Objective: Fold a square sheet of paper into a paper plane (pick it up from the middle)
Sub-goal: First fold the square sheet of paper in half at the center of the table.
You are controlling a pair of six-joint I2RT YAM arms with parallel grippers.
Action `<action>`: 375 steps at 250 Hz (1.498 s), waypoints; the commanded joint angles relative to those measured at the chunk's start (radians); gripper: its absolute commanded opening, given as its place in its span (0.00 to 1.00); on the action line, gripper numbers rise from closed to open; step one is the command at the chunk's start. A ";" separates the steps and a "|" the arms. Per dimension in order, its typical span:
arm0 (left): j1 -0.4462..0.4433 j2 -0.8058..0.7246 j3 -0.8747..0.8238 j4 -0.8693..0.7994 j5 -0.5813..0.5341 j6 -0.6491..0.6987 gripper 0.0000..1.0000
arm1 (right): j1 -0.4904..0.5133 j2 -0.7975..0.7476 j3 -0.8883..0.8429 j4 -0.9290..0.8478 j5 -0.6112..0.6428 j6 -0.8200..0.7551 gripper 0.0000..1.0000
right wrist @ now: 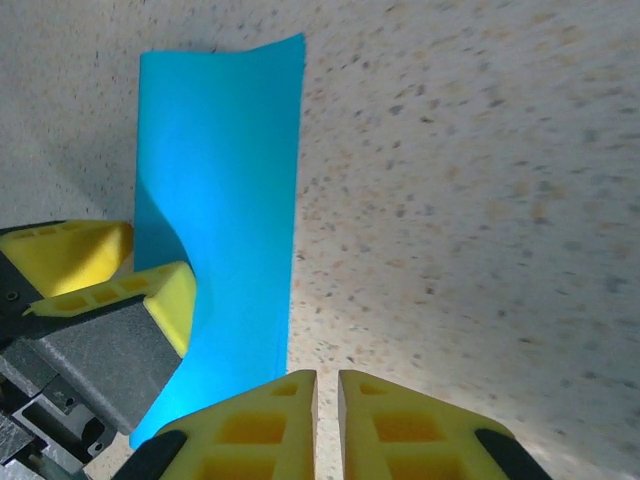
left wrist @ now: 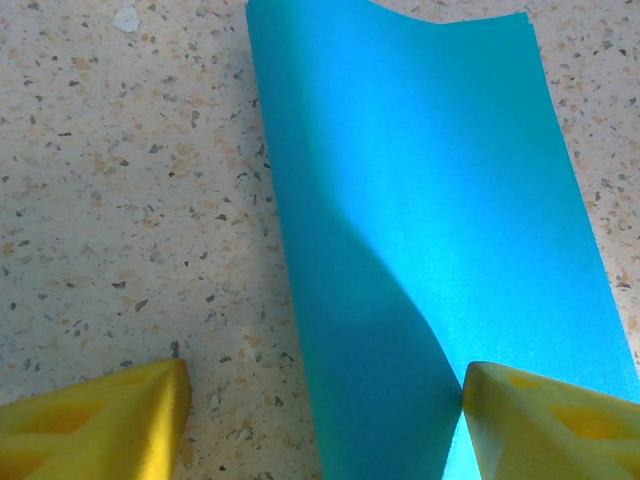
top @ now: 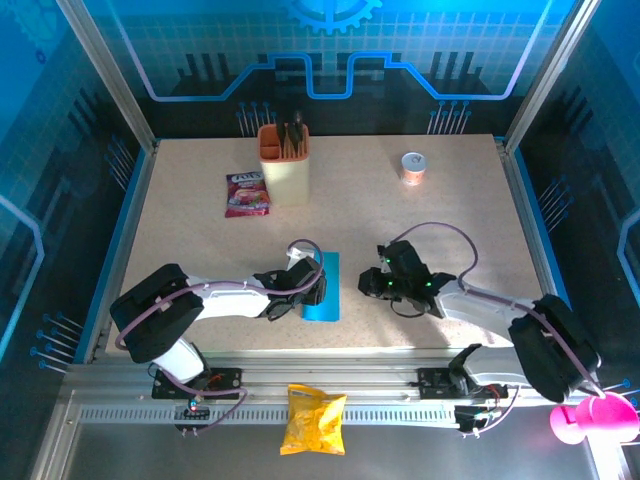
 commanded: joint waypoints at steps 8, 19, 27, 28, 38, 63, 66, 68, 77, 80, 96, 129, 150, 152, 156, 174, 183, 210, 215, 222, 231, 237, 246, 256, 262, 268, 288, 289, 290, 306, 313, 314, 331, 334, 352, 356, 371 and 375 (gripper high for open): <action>0.006 0.013 -0.010 -0.005 -0.005 -0.020 0.73 | 0.048 0.071 0.044 0.074 -0.003 0.016 0.15; 0.006 0.013 -0.011 -0.006 -0.003 -0.027 0.73 | 0.059 0.093 0.050 0.083 -0.004 0.019 0.15; 0.006 0.010 -0.010 -0.008 -0.002 -0.031 0.73 | 0.067 0.107 0.054 0.091 -0.003 0.023 0.14; 0.006 0.010 -0.010 -0.007 -0.006 -0.032 0.73 | 0.067 0.108 0.054 0.092 -0.003 0.022 0.14; 0.006 0.008 -0.010 -0.009 -0.002 -0.038 0.73 | 0.074 0.122 0.057 0.101 -0.002 0.028 0.14; 0.005 0.001 -0.012 -0.013 -0.004 -0.052 0.73 | 0.086 0.148 0.063 0.118 -0.002 0.033 0.14; 0.006 -0.001 -0.013 -0.013 -0.004 -0.054 0.73 | 0.087 0.152 0.065 0.119 -0.001 0.033 0.14; 0.005 -0.001 -0.013 -0.013 -0.005 -0.055 0.73 | 0.088 0.153 0.065 0.121 -0.001 0.034 0.14; 0.006 -0.004 -0.014 -0.013 -0.005 -0.060 0.73 | 0.091 0.161 0.068 0.123 -0.002 0.035 0.14; 0.007 -0.005 -0.014 -0.014 -0.007 -0.061 0.73 | 0.092 0.163 0.070 0.124 -0.003 0.035 0.14; 0.006 -0.007 -0.015 -0.016 -0.007 -0.067 0.73 | 0.095 0.175 0.075 0.130 -0.003 0.035 0.14; 0.006 -0.011 -0.015 -0.015 -0.003 -0.078 0.73 | 0.101 0.190 0.082 0.137 -0.005 0.037 0.13; 0.009 -0.007 -0.013 -0.016 0.000 -0.088 0.73 | 0.103 0.196 0.081 0.142 -0.006 0.037 0.13; 0.009 -0.007 -0.014 -0.014 0.001 -0.089 0.73 | 0.104 0.196 0.081 0.142 -0.006 0.038 0.13; 0.009 -0.006 -0.013 -0.013 0.003 -0.091 0.73 | 0.103 0.196 0.081 0.142 -0.005 0.039 0.13; 0.009 -0.003 -0.010 -0.011 0.010 -0.096 0.73 | 0.103 0.196 0.079 0.144 -0.004 0.037 0.13; 0.010 -0.001 -0.008 -0.009 0.013 -0.096 0.73 | 0.104 0.196 0.079 0.143 -0.005 0.038 0.13; 0.010 0.008 -0.005 -0.009 0.013 -0.099 0.73 | 0.103 0.195 0.080 0.144 -0.004 0.038 0.13; 0.010 0.008 -0.004 -0.009 0.013 -0.099 0.73 | 0.103 0.196 0.080 0.143 -0.005 0.038 0.13; 0.010 0.010 -0.004 -0.009 0.015 -0.099 0.73 | 0.103 0.195 0.079 0.144 -0.004 0.039 0.14; 0.010 0.013 -0.003 -0.008 0.017 -0.100 0.73 | 0.103 0.197 0.080 0.145 -0.005 0.038 0.13; 0.010 0.014 -0.003 -0.007 0.017 -0.099 0.73 | 0.103 0.197 0.081 0.145 -0.004 0.038 0.13; 0.010 0.016 -0.001 -0.009 0.019 -0.099 0.73 | 0.103 0.198 0.081 0.145 -0.005 0.039 0.13; 0.010 0.019 -0.001 -0.009 0.020 -0.099 0.73 | 0.103 0.200 0.081 0.147 -0.005 0.039 0.13; 0.010 0.020 0.000 -0.010 0.021 -0.099 0.73 | 0.103 0.200 0.081 0.147 -0.007 0.037 0.13; 0.009 0.021 0.000 -0.009 0.021 -0.100 0.73 | 0.104 0.200 0.081 0.147 -0.008 0.037 0.13; 0.010 0.028 0.002 -0.007 0.025 -0.105 0.73 | 0.103 0.202 0.082 0.147 -0.005 0.038 0.13; 0.011 0.027 0.002 -0.007 0.025 -0.105 0.73 | 0.103 0.202 0.082 0.147 -0.005 0.038 0.13; 0.010 0.029 0.002 -0.007 0.025 -0.106 0.73 | 0.104 0.202 0.082 0.147 -0.005 0.037 0.13; 0.011 0.033 0.002 -0.008 0.026 -0.107 0.73 | 0.103 0.202 0.086 0.146 -0.007 0.036 0.13; 0.010 0.033 0.002 -0.007 0.027 -0.107 0.73 | 0.103 0.202 0.088 0.149 -0.007 0.037 0.13; 0.010 0.033 0.002 -0.007 0.027 -0.107 0.73 | 0.103 0.202 0.087 0.148 -0.007 0.037 0.13; 0.012 0.035 0.000 -0.007 0.025 -0.107 0.73 | 0.103 0.203 0.090 0.145 -0.008 0.033 0.13; 0.011 0.036 0.000 -0.007 0.023 -0.107 0.73 | 0.103 0.203 0.091 0.145 -0.009 0.034 0.13; 0.011 0.039 -0.003 -0.009 0.020 -0.109 0.73 | 0.104 0.205 0.092 0.144 -0.011 0.033 0.13; 0.013 0.039 -0.003 -0.010 0.020 -0.110 0.73 | 0.103 0.205 0.093 0.144 -0.011 0.032 0.13; 0.011 0.041 -0.002 -0.010 0.023 -0.113 0.73 | 0.104 0.209 0.094 0.145 -0.012 0.032 0.13; 0.011 0.042 -0.001 -0.011 0.024 -0.114 0.73 | 0.103 0.209 0.095 0.145 -0.013 0.031 0.13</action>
